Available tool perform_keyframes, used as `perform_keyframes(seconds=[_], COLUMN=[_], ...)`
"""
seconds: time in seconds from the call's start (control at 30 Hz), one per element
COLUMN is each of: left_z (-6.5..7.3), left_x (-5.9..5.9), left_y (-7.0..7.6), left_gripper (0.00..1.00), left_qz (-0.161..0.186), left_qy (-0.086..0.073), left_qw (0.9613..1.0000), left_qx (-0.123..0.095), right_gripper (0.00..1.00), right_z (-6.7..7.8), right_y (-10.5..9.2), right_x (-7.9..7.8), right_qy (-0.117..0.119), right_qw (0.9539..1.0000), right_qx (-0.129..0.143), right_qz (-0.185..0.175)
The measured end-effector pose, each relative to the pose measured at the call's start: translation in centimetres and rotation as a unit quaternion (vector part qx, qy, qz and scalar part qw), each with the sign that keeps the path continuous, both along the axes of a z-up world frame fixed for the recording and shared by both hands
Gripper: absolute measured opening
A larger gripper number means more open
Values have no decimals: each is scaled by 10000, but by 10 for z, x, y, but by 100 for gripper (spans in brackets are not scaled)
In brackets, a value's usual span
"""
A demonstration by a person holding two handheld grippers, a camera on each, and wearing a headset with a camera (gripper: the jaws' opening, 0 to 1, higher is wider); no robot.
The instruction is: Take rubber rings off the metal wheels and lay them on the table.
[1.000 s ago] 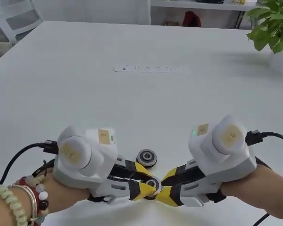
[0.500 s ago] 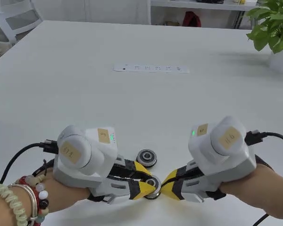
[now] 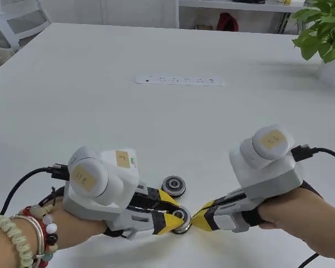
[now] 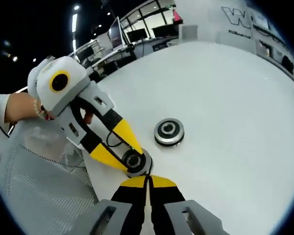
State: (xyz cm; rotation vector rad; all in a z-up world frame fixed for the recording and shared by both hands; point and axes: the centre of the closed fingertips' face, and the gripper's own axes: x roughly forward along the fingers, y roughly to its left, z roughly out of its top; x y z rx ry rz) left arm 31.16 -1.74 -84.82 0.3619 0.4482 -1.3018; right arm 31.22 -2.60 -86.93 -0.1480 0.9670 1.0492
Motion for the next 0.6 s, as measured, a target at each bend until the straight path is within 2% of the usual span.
perform_keyframes(seconds=[0.13, 0.3, 0.37, 0.4, 0.43, 0.6], left_z=[0, 0, 0, 0, 0, 0], left_x=[1, 1, 1, 2, 2, 2], left_y=[1, 2, 1, 2, 2, 2], left_gripper=[14, 14, 14, 14, 14, 14], left_qz=[72, 59, 62, 63, 65, 66], left_qy=[83, 73, 64, 53, 54, 46], left_qw=[9998, 9996, 9996, 9996, 9996, 9995], left_qx=[-136, -272, -282, -285, -287, -300], right_gripper=[0, 0, 0, 0, 0, 0], right_z=[1, 3, 8, 11, 12, 8], right_y=[-1, -3, -3, 0, -1, -1], right_x=[2, 4, 7, 8, 8, 7], right_qy=[120, 364, 487, 540, 623, 671], right_qw=[9997, 9978, 9953, 9932, 9922, 9919], right_qx=[83, 294, 492, 676, 705, 659], right_qz=[-174, -471, -682, -774, -819, -859])
